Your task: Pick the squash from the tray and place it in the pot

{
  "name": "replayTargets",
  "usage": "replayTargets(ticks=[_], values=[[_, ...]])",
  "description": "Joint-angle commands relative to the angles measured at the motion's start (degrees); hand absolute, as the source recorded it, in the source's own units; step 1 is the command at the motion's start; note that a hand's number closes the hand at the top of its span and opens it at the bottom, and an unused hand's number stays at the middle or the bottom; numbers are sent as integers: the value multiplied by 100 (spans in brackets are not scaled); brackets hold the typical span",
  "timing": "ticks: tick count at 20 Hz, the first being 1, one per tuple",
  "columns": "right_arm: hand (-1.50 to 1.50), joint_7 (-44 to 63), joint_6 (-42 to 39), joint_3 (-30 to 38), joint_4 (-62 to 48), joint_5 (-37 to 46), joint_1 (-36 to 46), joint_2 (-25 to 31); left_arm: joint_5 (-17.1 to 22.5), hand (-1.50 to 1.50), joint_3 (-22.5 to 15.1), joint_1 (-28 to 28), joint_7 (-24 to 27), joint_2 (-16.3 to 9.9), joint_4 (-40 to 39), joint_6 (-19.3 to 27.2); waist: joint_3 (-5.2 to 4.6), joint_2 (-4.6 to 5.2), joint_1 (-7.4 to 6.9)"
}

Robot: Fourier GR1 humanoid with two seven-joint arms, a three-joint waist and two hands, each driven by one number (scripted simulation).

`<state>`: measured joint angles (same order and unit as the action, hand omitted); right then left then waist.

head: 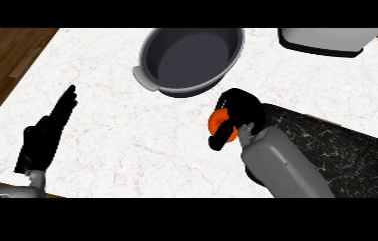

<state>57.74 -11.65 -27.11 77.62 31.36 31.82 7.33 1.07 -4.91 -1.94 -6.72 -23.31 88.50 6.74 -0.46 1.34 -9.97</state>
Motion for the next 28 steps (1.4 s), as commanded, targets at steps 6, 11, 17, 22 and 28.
replayTargets(ticks=[6,11,17,22,28], values=[[150,1074,626,-1099,-1075,1346,2334,-720,-105,0,-235,-413,-118,105,-140,-100,-9,4,-202],[150,1610,914,-1166,-1514,2152,3522,-727,-109,0,-234,-386,-226,131,-187,-72,-5,-91,-113],[150,1855,1725,-955,-1990,2288,4167,-728,-153,0,-179,-521,-122,204,-375,10,5,10,-44],[150,1918,2282,-784,-2329,2364,4544,-729,-192,0,-192,-601,-213,203,-375,21,13,25,-63],[150,1744,2737,-511,-2993,2355,4917,-729,-238,0,-127,-662,-188,230,-489,100,17,43,45]])
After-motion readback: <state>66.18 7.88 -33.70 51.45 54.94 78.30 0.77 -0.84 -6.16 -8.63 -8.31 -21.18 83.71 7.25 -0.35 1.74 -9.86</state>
